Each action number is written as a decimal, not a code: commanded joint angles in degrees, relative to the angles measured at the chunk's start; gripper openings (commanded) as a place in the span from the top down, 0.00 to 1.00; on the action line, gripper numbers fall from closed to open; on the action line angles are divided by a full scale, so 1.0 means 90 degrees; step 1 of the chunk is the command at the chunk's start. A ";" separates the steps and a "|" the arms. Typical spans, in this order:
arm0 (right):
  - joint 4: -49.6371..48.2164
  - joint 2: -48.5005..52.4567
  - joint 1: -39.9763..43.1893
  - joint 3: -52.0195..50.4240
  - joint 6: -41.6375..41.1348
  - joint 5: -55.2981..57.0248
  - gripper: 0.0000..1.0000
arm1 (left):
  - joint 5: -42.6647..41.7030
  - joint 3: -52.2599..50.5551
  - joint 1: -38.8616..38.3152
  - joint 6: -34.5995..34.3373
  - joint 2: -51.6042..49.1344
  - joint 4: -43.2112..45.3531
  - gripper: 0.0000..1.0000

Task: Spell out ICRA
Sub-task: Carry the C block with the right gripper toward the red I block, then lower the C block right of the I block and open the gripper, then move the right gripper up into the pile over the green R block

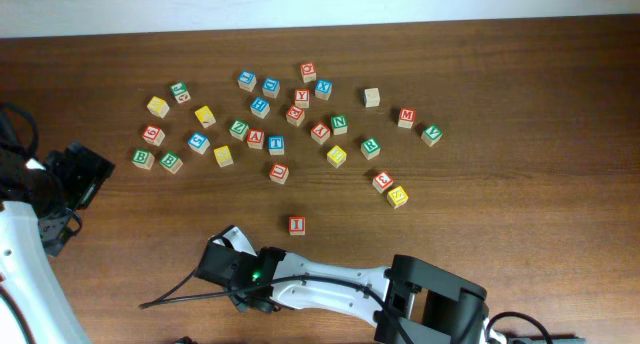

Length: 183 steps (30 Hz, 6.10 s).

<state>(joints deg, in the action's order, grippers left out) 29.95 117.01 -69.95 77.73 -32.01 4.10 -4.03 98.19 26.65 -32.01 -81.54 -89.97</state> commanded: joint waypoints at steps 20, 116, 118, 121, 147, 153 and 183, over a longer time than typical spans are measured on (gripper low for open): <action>0.2246 -0.1936 0.2324 -0.0277 -0.0821 0.0165 0.76 | 0.0073 0.0053 0.0029 -0.0058 0.0027 -0.0010 0.01; 0.1795 -0.1256 0.4702 0.1032 0.0865 -0.0918 0.02 | 0.0073 0.0053 0.0029 -0.0058 0.0027 -0.0012 0.01; 0.1829 -0.1256 0.4685 0.1030 0.0862 -0.1212 0.02 | 0.0073 0.0053 0.0029 -0.0058 0.0027 -0.0010 0.01; 0.2227 -0.1251 0.4685 0.1030 0.0865 -0.1583 0.02 | 0.0073 0.0053 0.0029 -0.0058 0.0027 -0.0012 0.01; 0.3555 -0.1192 0.4704 0.0845 0.0848 0.0185 0.02 | 0.0073 0.0053 0.0029 -0.0058 0.0027 -0.0012 0.01; 0.2735 -0.1192 0.4753 0.0845 0.0840 0.0386 0.02 | 0.0073 0.0053 0.0029 -0.0058 0.0027 -0.0010 0.01; 0.1056 0.0690 0.5850 0.1061 0.3172 -0.1073 0.50 | 0.0073 0.0053 0.0029 -0.0058 0.0027 -0.0012 0.01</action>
<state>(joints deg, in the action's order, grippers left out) 40.14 121.99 -17.08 86.83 -3.66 -5.26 -4.03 98.19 26.65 -32.01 -81.54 -90.00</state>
